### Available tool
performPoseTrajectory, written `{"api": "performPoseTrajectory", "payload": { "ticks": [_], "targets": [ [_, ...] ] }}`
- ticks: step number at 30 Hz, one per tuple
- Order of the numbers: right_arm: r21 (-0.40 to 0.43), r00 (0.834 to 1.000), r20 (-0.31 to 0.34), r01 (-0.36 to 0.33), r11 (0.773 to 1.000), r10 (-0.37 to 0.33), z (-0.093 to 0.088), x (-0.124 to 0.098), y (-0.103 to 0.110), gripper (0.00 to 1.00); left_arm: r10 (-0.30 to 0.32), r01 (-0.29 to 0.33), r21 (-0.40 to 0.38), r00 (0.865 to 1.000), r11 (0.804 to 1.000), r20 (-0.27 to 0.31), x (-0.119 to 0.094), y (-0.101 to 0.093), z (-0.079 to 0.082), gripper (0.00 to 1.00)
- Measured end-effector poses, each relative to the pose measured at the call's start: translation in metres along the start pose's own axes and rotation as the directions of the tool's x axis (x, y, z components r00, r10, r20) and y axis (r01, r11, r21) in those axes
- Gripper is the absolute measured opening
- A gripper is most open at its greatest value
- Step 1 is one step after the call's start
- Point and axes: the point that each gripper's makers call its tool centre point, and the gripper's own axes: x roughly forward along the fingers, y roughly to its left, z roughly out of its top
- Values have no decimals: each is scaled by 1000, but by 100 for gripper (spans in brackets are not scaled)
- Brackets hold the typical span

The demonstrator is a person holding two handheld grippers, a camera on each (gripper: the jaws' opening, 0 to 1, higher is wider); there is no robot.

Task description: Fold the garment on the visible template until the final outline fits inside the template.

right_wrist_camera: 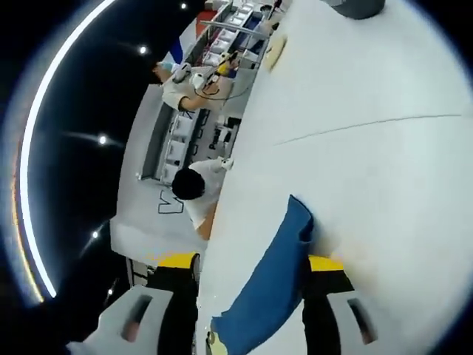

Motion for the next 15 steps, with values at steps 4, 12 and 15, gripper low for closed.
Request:
{"api": "performPoseTrajectory", "payload": {
  "ticks": [4,12,15],
  "targets": [
    [-182,999,-13,49,982,-52,-2,1,-7,18,-7,7,-3,1000,1000,-5,2,-1,-3,99],
    [-466,991,17,124,876,-131,-5,-9,-5,0,-14,14,-11,1000,1000,8,4,2,-4,99],
    [-596,989,20,132,792,-149,-3,-13,2,0,-22,22,-14,1000,1000,12,7,4,-5,99]
  ]
}}
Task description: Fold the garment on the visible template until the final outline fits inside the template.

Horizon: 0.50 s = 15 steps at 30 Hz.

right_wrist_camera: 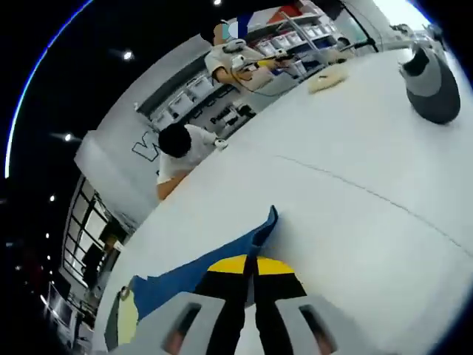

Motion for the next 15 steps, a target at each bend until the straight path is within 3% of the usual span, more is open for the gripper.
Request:
{"api": "performPoseTrajectory", "payload": {
  "ticks": [3,4,7,9,12,15],
  "targets": [
    [-104,1000,-7,-3,995,2,1,-3,6,0,-7,7,3,1000,1000,-4,1,-4,0,99],
    [-191,1000,-17,14,982,-18,2,-2,0,0,-9,9,7,1000,1000,-4,2,-5,1,99],
    [-346,999,-39,19,938,-34,3,-2,2,0,-18,18,8,1000,1000,-2,3,-7,2,99],
    [-396,998,-48,7,918,-29,1,-5,12,0,-23,23,9,1000,1000,-2,4,-7,2,99],
    [-389,999,-48,-1,921,-19,0,-9,22,0,-25,25,8,1000,1000,3,4,-4,0,99],
    [-488,999,-43,0,873,-24,5,-13,32,0,-30,30,8,999,1000,11,5,-6,3,99]
  ]
}}
